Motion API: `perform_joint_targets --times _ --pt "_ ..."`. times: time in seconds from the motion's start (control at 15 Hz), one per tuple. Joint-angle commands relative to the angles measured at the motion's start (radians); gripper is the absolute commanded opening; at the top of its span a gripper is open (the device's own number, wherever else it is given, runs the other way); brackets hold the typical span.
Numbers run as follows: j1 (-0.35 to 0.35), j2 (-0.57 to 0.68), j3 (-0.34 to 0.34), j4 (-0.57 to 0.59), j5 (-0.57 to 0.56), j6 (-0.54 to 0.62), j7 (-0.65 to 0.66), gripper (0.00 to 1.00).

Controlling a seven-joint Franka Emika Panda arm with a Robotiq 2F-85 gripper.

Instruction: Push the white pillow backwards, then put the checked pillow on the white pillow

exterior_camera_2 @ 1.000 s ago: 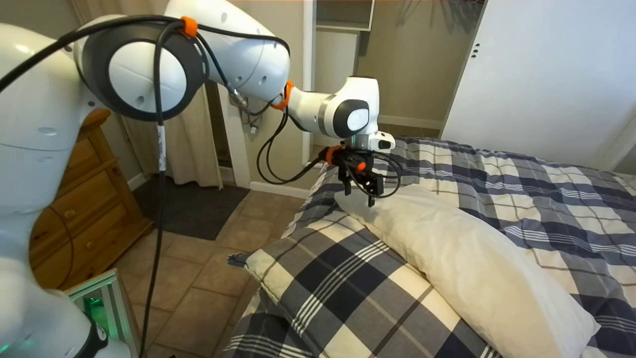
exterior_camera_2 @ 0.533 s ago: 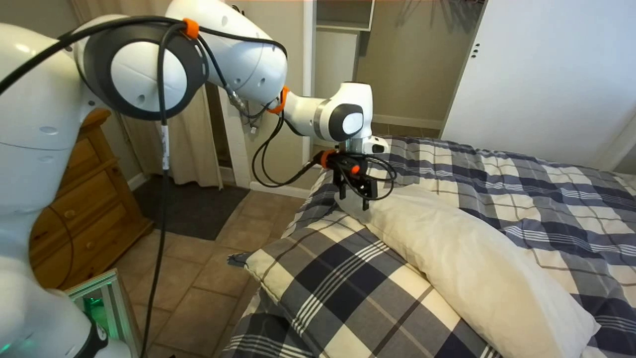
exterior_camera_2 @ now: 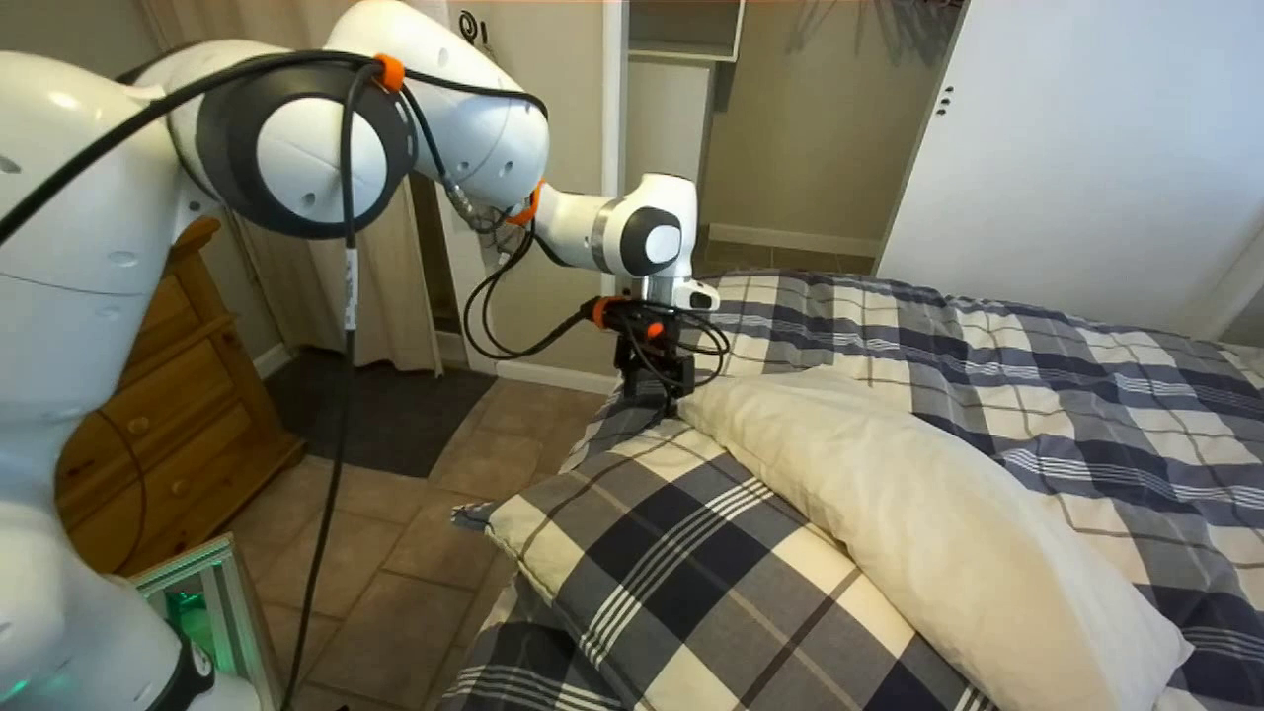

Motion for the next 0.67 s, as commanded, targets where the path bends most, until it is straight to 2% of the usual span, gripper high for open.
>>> perform_joint_targets --times 0.0,0.13,0.33,0.53,0.6 --pt "0.059 0.022 -0.018 0.026 -0.028 -0.141 0.132 1.00" --pt "0.073 0.042 -0.021 0.038 -0.056 -0.189 0.146 1.00" --pt "0.074 0.074 -0.029 0.030 -0.108 -0.098 0.141 1.00" --pt "0.076 0.130 -0.041 0.070 -0.156 -0.076 0.122 1.00" --pt "0.064 0.087 -0.027 0.022 -0.120 -0.085 0.126 1.00"
